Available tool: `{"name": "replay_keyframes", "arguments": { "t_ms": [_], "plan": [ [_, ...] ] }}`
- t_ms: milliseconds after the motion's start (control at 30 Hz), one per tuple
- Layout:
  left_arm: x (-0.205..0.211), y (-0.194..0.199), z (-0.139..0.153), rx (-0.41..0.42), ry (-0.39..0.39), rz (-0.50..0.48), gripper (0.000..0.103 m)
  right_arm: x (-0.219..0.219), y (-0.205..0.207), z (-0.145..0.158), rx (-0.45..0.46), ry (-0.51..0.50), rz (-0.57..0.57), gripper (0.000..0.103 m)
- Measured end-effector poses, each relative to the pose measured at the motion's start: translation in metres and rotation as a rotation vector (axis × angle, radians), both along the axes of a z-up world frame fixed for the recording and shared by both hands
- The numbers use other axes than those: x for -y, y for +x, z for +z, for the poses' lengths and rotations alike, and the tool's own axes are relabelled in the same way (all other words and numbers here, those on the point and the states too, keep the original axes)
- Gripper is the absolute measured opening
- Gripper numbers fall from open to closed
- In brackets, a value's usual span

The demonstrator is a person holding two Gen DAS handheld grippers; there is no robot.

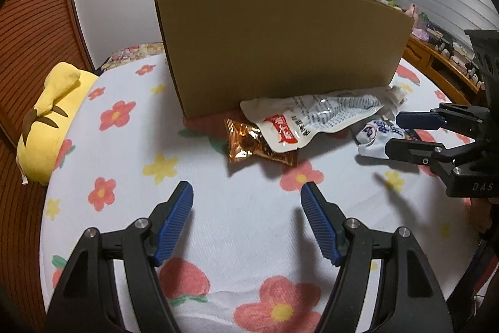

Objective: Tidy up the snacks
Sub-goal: 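Grasp the white duck-snack pouch with the right tool while the left tool reaches the copper candy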

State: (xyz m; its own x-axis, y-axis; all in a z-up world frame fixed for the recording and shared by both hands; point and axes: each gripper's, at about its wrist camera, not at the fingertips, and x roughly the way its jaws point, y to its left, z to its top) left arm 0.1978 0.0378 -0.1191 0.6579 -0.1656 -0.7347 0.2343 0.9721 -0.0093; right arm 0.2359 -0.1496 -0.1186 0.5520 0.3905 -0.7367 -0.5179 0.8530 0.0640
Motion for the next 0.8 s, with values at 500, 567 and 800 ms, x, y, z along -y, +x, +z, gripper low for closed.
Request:
{"name": "replay_keyframes", "arguments": {
  "t_ms": [500,567,800],
  "plan": [
    [-0.002,0.006,-0.010,-0.037,0.002,0.006,0.079,-0.009,-0.017,-0.002,-0.019,-0.026,0.069,0.054],
    [-0.002,0.007,-0.011,-0.041,0.003,0.007,0.084,-0.010,-0.016,-0.001,-0.008,-0.032,0.063,0.058],
    [-0.001,0.006,-0.013,-0.052,0.023,0.026,0.096,-0.013,-0.007,-0.003,0.013,-0.057,0.036,0.065]
  ]
}}
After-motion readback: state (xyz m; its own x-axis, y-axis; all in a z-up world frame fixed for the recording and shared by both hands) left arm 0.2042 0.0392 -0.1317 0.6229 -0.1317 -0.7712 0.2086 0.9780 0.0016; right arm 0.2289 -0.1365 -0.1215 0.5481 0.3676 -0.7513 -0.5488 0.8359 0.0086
